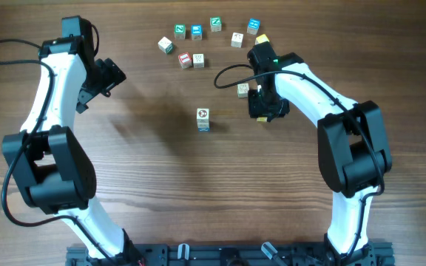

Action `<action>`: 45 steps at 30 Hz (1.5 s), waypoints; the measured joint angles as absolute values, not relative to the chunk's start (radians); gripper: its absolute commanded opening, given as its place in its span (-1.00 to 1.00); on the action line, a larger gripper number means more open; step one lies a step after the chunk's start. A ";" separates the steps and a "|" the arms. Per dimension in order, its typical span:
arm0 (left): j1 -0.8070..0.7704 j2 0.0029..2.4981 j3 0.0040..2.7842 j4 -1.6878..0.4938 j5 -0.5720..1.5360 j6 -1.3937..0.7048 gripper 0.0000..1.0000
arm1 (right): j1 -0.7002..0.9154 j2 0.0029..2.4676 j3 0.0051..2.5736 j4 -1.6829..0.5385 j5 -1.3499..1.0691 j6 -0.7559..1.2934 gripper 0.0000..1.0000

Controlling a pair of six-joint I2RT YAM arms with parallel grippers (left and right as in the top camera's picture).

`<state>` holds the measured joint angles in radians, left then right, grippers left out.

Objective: Form a tower
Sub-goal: 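Close the right gripper on the blue X block, then lift the X block and carry it over the tower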

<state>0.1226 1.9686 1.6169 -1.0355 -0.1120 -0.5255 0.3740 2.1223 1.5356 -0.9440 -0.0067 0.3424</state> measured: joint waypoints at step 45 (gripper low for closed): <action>0.123 1.969 1.617 -1.036 -0.112 -0.525 1.00 | 0.374 2.085 1.583 -1.011 -0.008 0.362 -0.56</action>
